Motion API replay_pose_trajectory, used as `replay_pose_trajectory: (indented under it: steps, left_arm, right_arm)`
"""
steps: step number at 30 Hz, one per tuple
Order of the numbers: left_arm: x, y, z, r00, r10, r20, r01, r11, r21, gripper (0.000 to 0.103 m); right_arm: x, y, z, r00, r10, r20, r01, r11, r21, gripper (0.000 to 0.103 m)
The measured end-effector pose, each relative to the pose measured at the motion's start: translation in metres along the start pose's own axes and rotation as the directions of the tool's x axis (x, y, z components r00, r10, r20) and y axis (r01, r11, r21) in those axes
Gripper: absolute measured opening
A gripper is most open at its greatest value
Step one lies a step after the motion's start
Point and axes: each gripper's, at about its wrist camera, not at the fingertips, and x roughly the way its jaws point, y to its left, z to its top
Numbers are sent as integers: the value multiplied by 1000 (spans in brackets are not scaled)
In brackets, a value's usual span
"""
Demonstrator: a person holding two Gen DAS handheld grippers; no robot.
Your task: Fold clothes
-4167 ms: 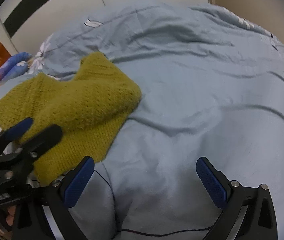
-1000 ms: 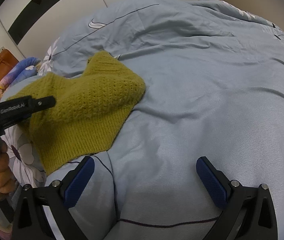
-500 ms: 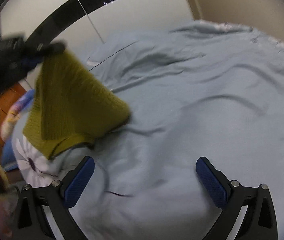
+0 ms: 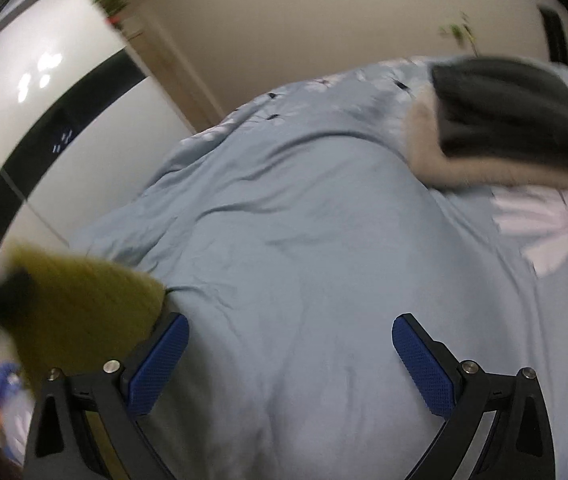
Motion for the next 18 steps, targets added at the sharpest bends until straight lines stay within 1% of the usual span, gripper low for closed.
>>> replay_pose_trajectory:
  steps: [2, 4, 5, 6, 9, 10, 12, 14, 15, 16, 18]
  left_arm:
    - [0, 11, -9, 1000, 11, -21, -12, 999, -33, 12]
    - [-2, 23, -17, 999, 25, -38, -28, 998, -63, 23]
    - [-3, 29, -21, 998, 32, -47, -36, 996, -78, 37]
    - [-10, 37, -25, 999, 29, -44, -34, 993, -110, 48]
    - [-37, 65, -35, 1000, 5, -5, -6, 982, -188, 50]
    - [-45, 74, -37, 1000, 9, 12, -6, 978, -207, 51]
    - [-69, 101, -46, 995, 68, 67, -48, 964, -261, 61]
    - [-89, 126, -55, 986, 128, 109, -88, 944, -317, 63]
    - [-98, 142, -62, 978, 168, 121, -114, 926, -360, 63]
    - [-108, 158, -69, 969, 211, 132, -141, 903, -407, 63]
    - [-122, 184, -86, 949, 286, 130, -189, 849, -493, 63]
  right_arm:
    - [-4, -7, 1, 1000, -7, 7, 7, 1000, 24, 103]
    - [-5, -7, 0, 1000, -18, 12, 17, 1000, 24, 103]
    - [-8, -6, 0, 1000, -23, 17, 23, 1000, 15, 103]
    - [-11, -4, -1, 999, -28, 22, 28, 1000, -4, 103]
    - [-22, 15, -1, 996, -40, 77, 46, 996, -82, 103]
    - [-25, 21, 0, 994, -43, 97, 54, 993, -108, 103]
    - [-32, 35, 1, 989, -48, 136, 69, 985, -159, 103]
    - [-35, 57, -7, 992, -2, 127, 34, 968, -248, 103]
    - [-37, 70, -12, 993, 25, 116, 11, 955, -295, 103]
    - [-38, 82, -17, 993, 51, 104, -13, 940, -342, 103]
    - [-41, 106, -26, 992, 102, 76, -60, 901, -431, 103]
